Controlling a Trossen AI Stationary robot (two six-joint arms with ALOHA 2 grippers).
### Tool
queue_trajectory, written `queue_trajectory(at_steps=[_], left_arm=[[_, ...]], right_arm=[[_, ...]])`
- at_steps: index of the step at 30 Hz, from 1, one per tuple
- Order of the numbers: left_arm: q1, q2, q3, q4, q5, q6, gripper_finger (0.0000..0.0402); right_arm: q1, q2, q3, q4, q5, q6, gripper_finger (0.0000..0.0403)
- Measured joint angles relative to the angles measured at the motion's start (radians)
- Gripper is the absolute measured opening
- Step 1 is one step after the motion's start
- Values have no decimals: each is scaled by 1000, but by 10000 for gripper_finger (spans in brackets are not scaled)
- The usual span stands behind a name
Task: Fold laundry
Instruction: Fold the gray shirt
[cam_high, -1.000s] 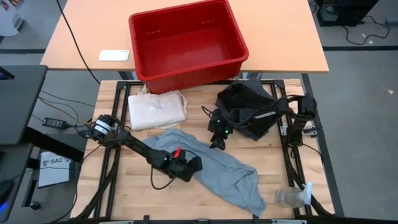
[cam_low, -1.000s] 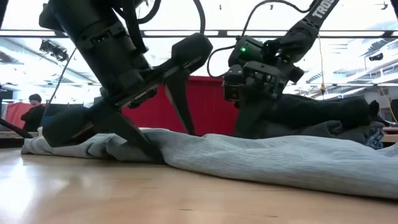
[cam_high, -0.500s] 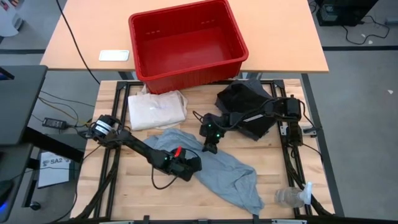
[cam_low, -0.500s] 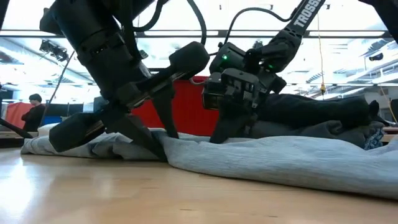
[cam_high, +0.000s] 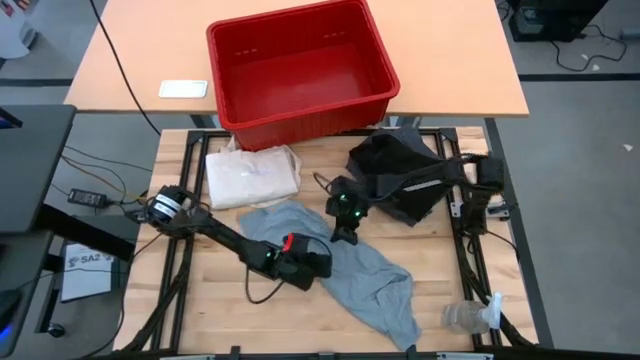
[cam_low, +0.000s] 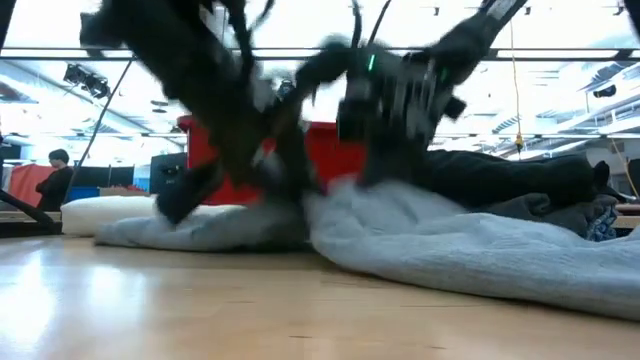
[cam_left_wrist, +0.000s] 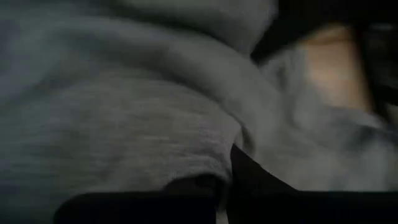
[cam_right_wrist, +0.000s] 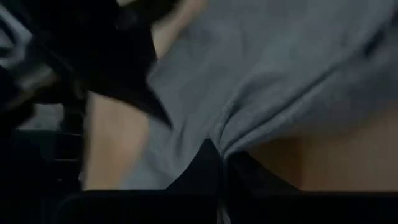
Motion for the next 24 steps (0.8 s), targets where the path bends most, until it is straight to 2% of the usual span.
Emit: queue_trajectory(at_steps=[6, 9, 14, 19, 24], left_arm=[[-44, -88, 92, -84, -83, 152, 8], [-46, -145, 153, -138, -94, 287, 8], [-34, -230, 280, -421, -89, 429, 7], [7, -292, 416, -715, -88, 539, 7], [75, -341, 528, -909, -84, 648, 7]], right_arm=[[15, -216, 0, -59, 44, 9, 13], [19, -304, 3, -60, 91, 27, 13], [10, -396, 2, -56, 179, 52, 13], [-16, -470, 3, -30, 314, 24, 13], [-71, -528, 4, 56, 326, 5, 13]])
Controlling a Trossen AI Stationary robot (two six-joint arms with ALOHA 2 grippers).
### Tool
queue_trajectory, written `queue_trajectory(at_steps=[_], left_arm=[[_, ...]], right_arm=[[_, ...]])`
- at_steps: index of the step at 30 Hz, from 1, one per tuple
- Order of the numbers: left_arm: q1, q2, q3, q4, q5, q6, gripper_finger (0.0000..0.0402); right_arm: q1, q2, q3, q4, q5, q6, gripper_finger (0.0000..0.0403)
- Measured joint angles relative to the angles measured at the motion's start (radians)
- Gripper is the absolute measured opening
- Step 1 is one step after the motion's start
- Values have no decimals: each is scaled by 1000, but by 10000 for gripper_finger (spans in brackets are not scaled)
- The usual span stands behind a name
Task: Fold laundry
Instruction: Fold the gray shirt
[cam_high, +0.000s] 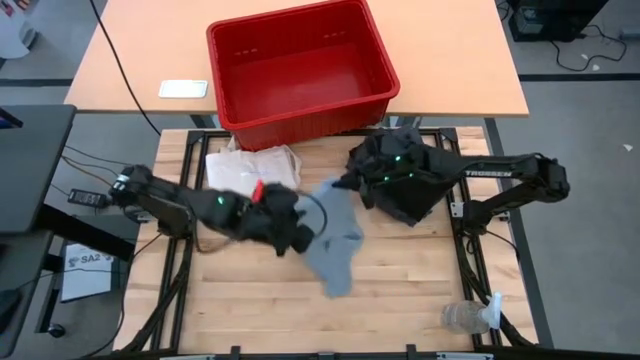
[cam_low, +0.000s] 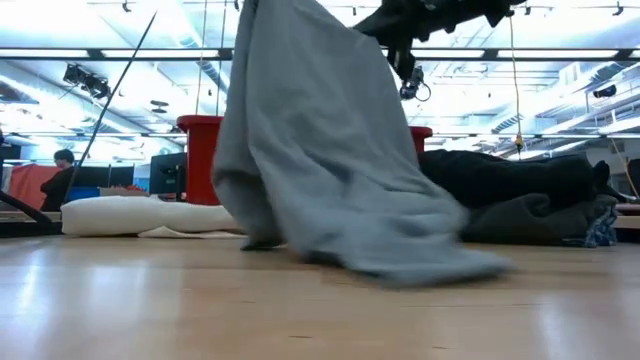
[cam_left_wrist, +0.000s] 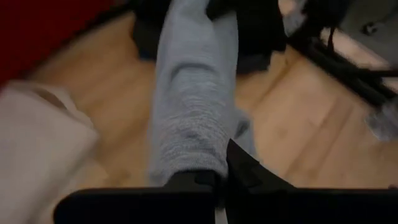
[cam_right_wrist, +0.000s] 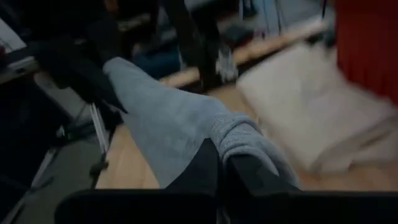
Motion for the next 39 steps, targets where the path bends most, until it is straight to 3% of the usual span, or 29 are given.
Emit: queue_trajectory(at_steps=[3, 8, 13, 16, 21, 32, 35, 39], left_arm=[[41, -19, 64, -35, 0, 85, 7], [76, -20, 190, -31, 9, 220, 7], [56, -19, 254, -53, 8, 257, 7], [20, -19, 260, -53, 24, 247, 7], [-71, 50, 188, -21, 100, 106, 7], [-240, 264, 38, 272, 194, -229, 11], [-258, 307, 38, 276, 202, -303, 11], [-239, 339, 37, 235, 210, -395, 12]], right_arm=[[-28, -25, 5, 44, 2, -12, 13], [-30, -40, 111, -38, 26, -105, 13], [24, -40, 245, -250, 101, -180, 13], [70, -42, 262, -415, 109, -124, 13], [211, -42, 197, -581, 125, 44, 13], [575, -6, 46, -518, 183, 417, 12], [603, 34, 18, -476, 188, 433, 12], [549, 109, 5, -476, 187, 392, 12]])
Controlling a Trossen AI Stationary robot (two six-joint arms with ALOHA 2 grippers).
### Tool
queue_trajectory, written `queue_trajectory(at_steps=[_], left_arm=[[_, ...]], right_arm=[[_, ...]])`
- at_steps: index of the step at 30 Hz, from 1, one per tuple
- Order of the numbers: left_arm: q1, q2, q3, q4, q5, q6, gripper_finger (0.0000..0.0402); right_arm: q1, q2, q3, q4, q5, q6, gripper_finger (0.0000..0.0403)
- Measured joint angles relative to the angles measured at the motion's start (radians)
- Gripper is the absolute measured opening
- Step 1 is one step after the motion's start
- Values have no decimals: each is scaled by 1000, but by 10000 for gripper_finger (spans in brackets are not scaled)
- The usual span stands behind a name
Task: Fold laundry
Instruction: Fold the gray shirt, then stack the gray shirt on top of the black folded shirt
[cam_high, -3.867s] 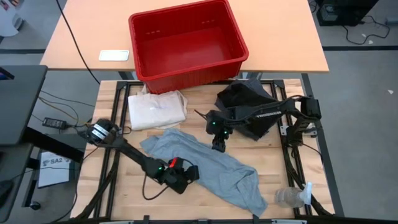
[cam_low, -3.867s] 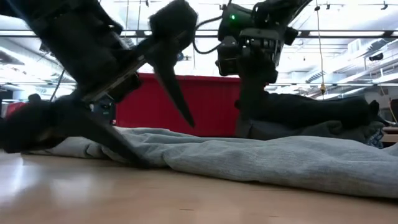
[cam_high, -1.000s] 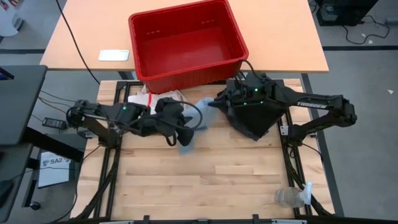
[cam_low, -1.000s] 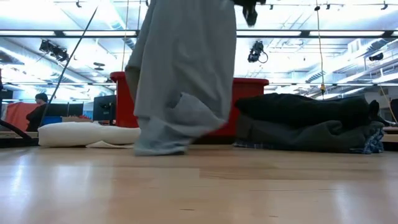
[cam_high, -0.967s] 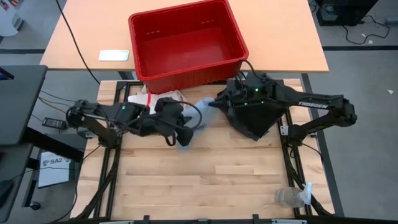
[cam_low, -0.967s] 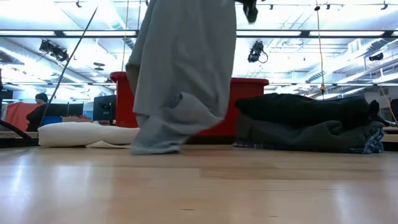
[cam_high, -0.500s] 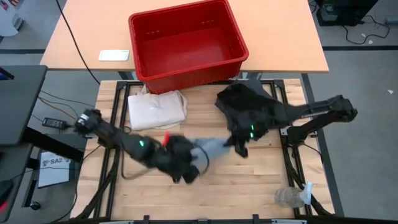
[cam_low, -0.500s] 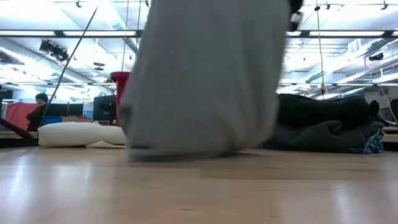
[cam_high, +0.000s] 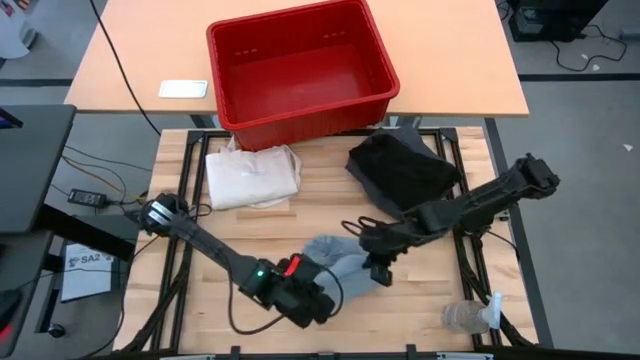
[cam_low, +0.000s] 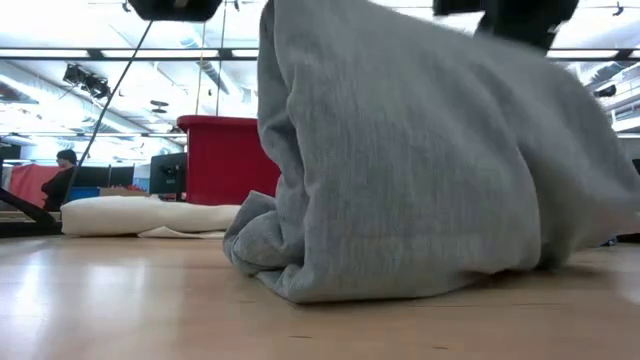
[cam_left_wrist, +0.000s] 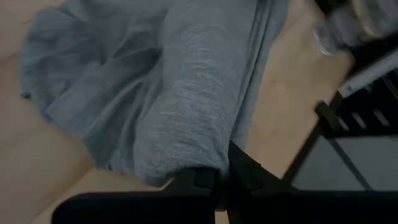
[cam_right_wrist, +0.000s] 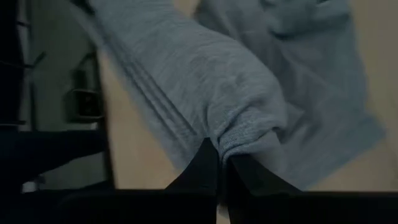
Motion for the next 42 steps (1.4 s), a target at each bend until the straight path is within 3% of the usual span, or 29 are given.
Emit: queue_trajectory(at_steps=[10, 16, 21, 26, 28, 32, 34, 38, 42], left_arm=[[117, -1, -1, -265, 16, -61, 13], [183, -1, -81, -230, 53, -14, 52], [199, 0, -193, -177, 164, -119, 127], [187, -27, -213, -217, 266, -195, 200], [178, -69, -212, -196, 230, -227, 220], [144, -144, -211, -146, -16, -284, 244], [138, -159, -210, -109, -91, -299, 250], [140, -139, -242, 19, -102, -295, 260], [127, -124, -391, 242, -85, -346, 276]], right_arm=[[-249, 63, 2, 22, -74, -216, 12], [-368, 168, 1, 80, -126, -370, 16], [-412, 220, -1, 53, -164, -400, 103], [-455, 149, -1, 37, -162, -401, 223], [-470, 99, -1, 63, -162, -394, 266], [-505, 21, 0, 72, -160, -372, 329], [-525, 0, 0, 4, -160, -317, 344], [-527, -29, -65, -68, -173, -277, 347], [-490, -80, -233, 75, -249, -177, 344]])
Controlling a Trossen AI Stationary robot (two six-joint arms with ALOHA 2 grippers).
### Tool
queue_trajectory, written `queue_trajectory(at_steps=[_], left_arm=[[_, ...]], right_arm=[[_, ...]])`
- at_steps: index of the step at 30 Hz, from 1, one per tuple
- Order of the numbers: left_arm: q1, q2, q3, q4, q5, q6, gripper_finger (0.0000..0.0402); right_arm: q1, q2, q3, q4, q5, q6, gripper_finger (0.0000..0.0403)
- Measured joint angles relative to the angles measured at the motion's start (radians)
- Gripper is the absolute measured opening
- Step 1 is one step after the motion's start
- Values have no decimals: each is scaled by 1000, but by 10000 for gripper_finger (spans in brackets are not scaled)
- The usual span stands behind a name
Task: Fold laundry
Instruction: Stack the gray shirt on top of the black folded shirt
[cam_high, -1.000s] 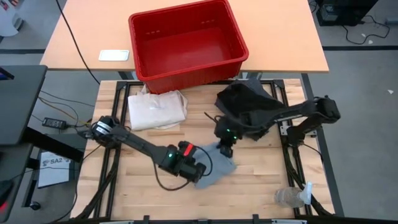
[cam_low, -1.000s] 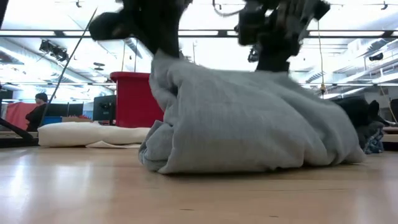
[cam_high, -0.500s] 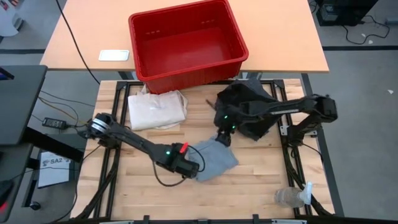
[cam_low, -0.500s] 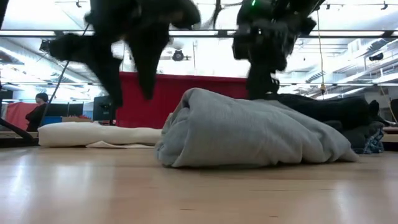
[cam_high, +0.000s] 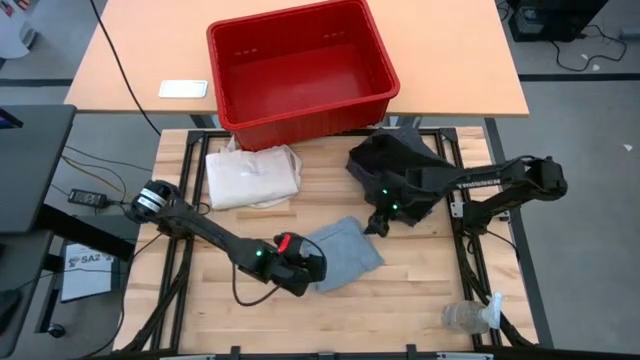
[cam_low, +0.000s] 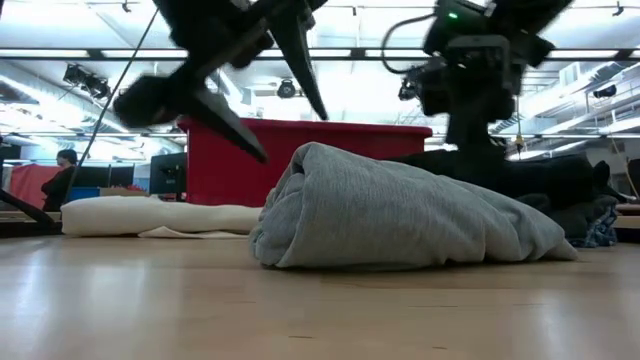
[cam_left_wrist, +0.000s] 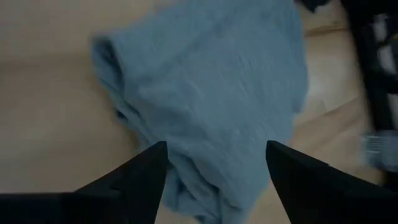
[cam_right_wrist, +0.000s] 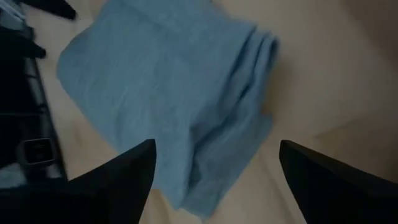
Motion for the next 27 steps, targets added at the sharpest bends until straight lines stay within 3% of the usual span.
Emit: queue_trajectory(at_steps=[6, 14, 23, 27], left_arm=[[-17, -7, -153, 308, -2, -78, 309], [29, -3, -228, 348, 6, -130, 357], [92, 35, -228, 371, 84, -75, 360], [84, 80, -228, 408, 101, -105, 360]], right_arm=[[45, -70, -164, 208, -21, 124, 344], [73, -81, -172, 257, 23, 128, 330], [71, -90, -172, 316, -17, 238, 323], [91, -107, -172, 307, 26, 276, 322]])
